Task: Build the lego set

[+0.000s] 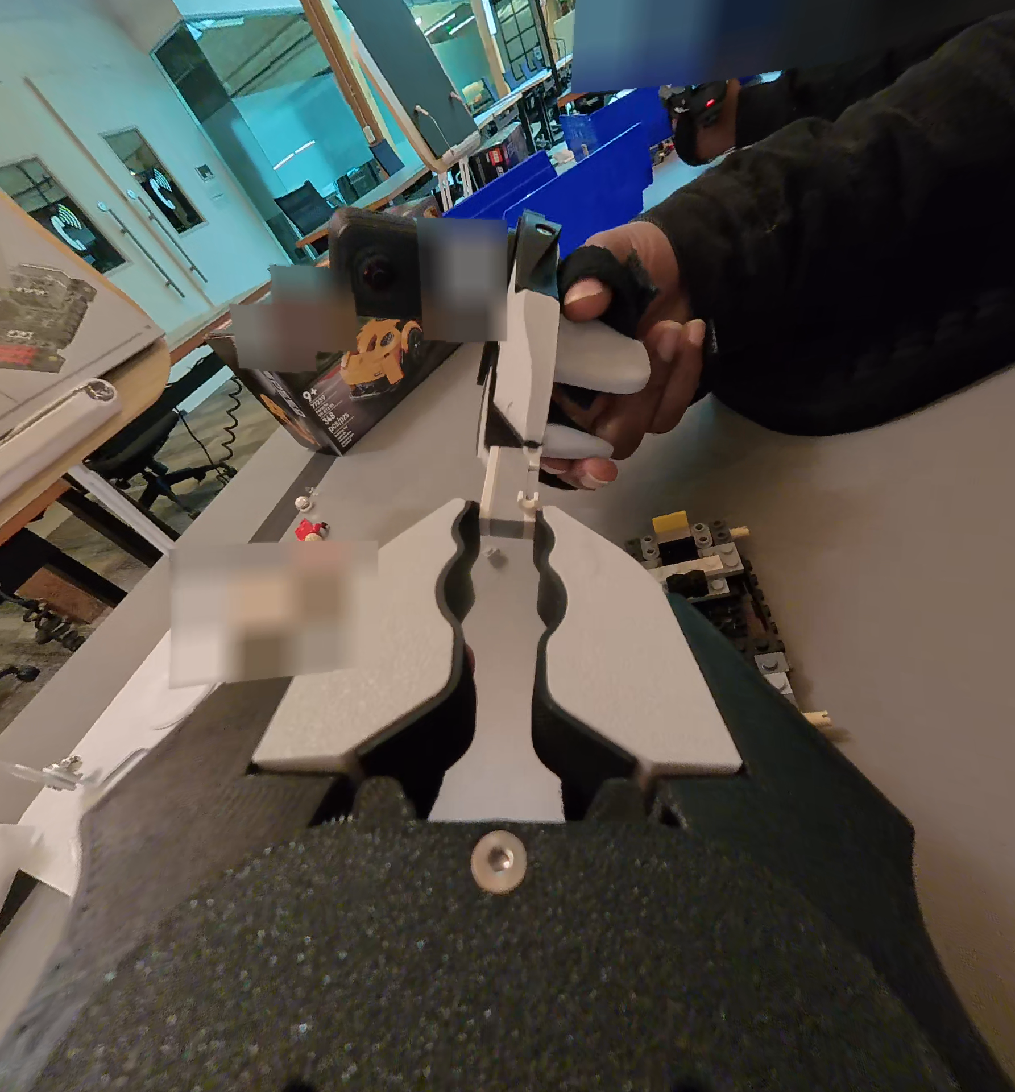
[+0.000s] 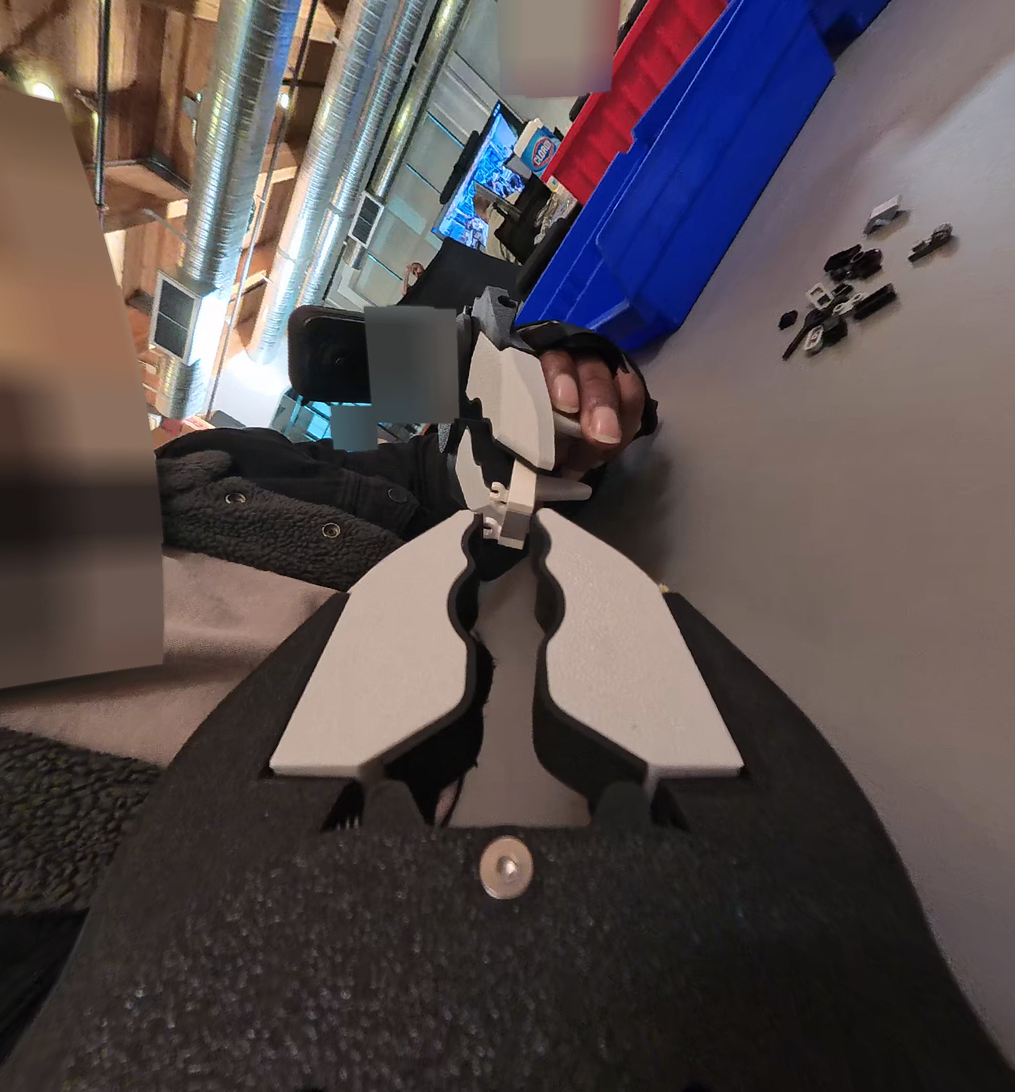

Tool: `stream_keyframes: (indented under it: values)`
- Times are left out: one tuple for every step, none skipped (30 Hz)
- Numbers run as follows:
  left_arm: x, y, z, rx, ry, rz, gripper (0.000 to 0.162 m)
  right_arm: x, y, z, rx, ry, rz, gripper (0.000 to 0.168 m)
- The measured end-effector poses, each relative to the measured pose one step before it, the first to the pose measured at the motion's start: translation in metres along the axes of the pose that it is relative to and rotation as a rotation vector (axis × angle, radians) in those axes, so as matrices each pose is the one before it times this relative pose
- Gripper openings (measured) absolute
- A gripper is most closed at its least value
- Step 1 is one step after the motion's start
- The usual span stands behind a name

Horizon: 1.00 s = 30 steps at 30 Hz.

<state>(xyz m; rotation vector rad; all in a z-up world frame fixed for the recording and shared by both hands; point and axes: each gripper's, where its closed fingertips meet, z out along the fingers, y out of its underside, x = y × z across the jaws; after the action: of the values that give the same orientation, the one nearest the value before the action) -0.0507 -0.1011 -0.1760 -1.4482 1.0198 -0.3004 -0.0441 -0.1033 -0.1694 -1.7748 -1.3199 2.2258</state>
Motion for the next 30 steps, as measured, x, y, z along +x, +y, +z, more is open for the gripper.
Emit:
stream_keyframes:
  values:
    - [-0.00008, -0.00007, 0.00007, 0.0004, 0.0001, -0.0021, 0.018, -0.00002, -0.00013, -0.00002, 0.0009, -0.0002, -0.0018, 0.014]
    - [0.00008, -0.00018, 0.00013, 0.0013, 0.0010, -0.0027, 0.018, -0.00039, -0.00019, -0.00007, 0.0004, -0.0003, -0.0025, 0.014]
    - [0.00012, 0.00030, 0.00016, -0.0008, 0.0018, -0.0027, 0.018, -0.00011, -0.00024, -0.00004, 0.0008, 0.0016, -0.0029, 0.013]
    - [0.00009, 0.00064, 0.00023, -0.0022, 0.0014, -0.0022, 0.018, 0.00052, 0.00005, -0.00012, -0.0005, 0.0041, -0.0014, 0.013]
    - [0.00007, 0.00070, 0.00037, -0.0014, 0.0019, -0.0033, 0.017, 0.00049, -0.00013, -0.00014, 0.0005, 0.0021, 0.0014, 0.013]
    - [0.00014, 0.00043, 0.00019, 0.0009, 0.0016, -0.0035, 0.017, 0.00041, 0.00011, -0.00015, 0.0001, -0.0011, 0.0033, 0.014]
    - [-0.00015, 0.00007, 0.00021, 0.0008, -0.0004, -0.0021, 0.018, 0.00015, -0.00014, -0.00011, 0.0014, -0.0026, 0.0050, 0.013]
    - [-0.00028, 0.00026, 0.00003, -0.0013, -0.0005, -0.0010, 0.018, 0.00027, -0.00011, -0.00007, 0.0012, -0.0011, 0.0042, 0.013]
    - [-0.00008, -0.00002, -0.00006, -0.0006, 0.0000, 0.0007, 0.017, 0.00013, -0.00003, 0.00015, 0.0004, -0.0018, 0.0034, 0.013]
    - [-0.00010, -0.00063, -0.00019, 0.0030, -0.0001, 0.0011, 0.017, -0.00061, -0.00007, 0.00004, 0.0014, -0.0056, 0.0025, 0.013]
    - [-0.00028, -0.00084, -0.00014, 0.0033, -0.0013, -0.0006, 0.017, -0.00074, -0.00065, 0.00003, 0.0039, -0.0068, 0.0030, 0.013]
    - [-0.00052, -0.00080, -0.00004, 0.0024, -0.0016, -0.0036, 0.017, -0.00057, -0.00068, -0.00004, 0.0049, -0.0066, 0.0033, 0.013]
    - [-0.00038, -0.00057, -0.00004, 0.0031, -0.0004, -0.0069, 0.017, -0.00080, -0.00091, -0.00026, 0.0058, -0.0082, 0.0026, 0.014]
    - [-0.00035, -0.00041, -0.00015, 0.0041, 0.0010, -0.0061, 0.017, -0.00053, -0.00053, -0.00023, 0.0044, -0.0072, 0.0039, 0.014]
    - [-0.00013, 0.00006, -0.00013, 0.0016, 0.0015, -0.0034, 0.017, 0.00004, -0.00008, -0.00018, 0.0012, -0.0027, 0.0038, 0.014]
    - [-0.00023, 0.00006, -0.00002, 0.0006, -0.0009, 0.0012, 0.017, 0.00016, -0.00020, -0.00008, 0.0017, -0.0010, 0.0022, 0.014]
    - [0.00003, -0.00016, 0.00008, 0.0013, -0.0016, 0.0042, 0.017, -0.00034, -0.00007, -0.00005, 0.0013, -0.0037, 0.0037, 0.013]
    - [0.00005, -0.00064, 0.00001, 0.0031, -0.0010, 0.0037, 0.017, -0.00083, -0.00027, 0.00003, 0.0023, -0.0072, 0.0032, 0.014]
    - [-0.00011, -0.00046, 0.00003, 0.0026, -0.0008, 0.0016, 0.017, -0.00082, -0.00046, 0.00005, 0.0037, -0.0076, 0.0041, 0.014]
    - [-0.00004, -0.00016, -0.00012, 0.0013, -0.0002, 0.0014, 0.017, -0.00068, -0.00089, -0.00020, 0.0072, -0.0080, 0.0056, 0.014]
    - [0.00010, -0.00012, -0.00001, 0.0008, 0.0009, 0.0014, 0.017, -0.00022, -0.00134, -0.00052, 0.0094, -0.0055, 0.0076, 0.013]
    - [0.00023, 0.00024, 0.00023, -0.0012, 0.0012, 0.0013, 0.017, 0.00056, -0.00111, -0.00066, 0.0076, -0.0002, 0.0064, 0.013]
    - [0.00037, 0.00034, 0.00043, -0.0017, 0.0012, 0.0004, 0.017, 0.00096, -0.00095, -0.00067, 0.0065, 0.0043, 0.0037, 0.011]
    - [0.00037, 0.00044, 0.00041, -0.0032, 0.0025, -0.0020, 0.018, 0.00121, 0.00032, 0.00004, -0.0010, 0.0074, 0.0000, 0.009]
    - [0.00030, 0.00062, 0.00028, -0.0033, 0.0019, -0.0033, 0.017, 0.00040, 0.00008, 0.00026, 0.0015, 0.0041, -0.0022, 0.008]
    - [-0.00016, 0.00045, 0.00009, -0.0016, 0.0006, -0.0030, 0.017, 0.00004, -0.00033, 0.00023, 0.0022, 0.0016, -0.0006, 0.008]
    - [-0.00024, 0.00010, 0.00007, -0.0004, -0.0004, -0.0037, 0.017, 0.00024, -0.00018, 0.00002, 0.0014, 0.0036, -0.0020, 0.008]
    - [-0.00017, 0.00008, 0.00011, -0.0005, 0.0011, -0.0053, 0.017, 0.00006, -0.00019, 0.00003, 0.0020, 0.0033, -0.0056, 0.008]
    - [-0.00023, 0.00039, 0.00012, -0.0013, 0.0014, -0.0081, 0.017, 0.00029, -0.00036, 0.00014, 0.0020, 0.0053, -0.0035, 0.008]
    - [-0.00070, 0.00088, 0.00030, -0.0035, -0.0003, -0.0110, 0.017, 0.00100, -0.00088, 0.00001, 0.0049, 0.0103, -0.0037, 0.008]
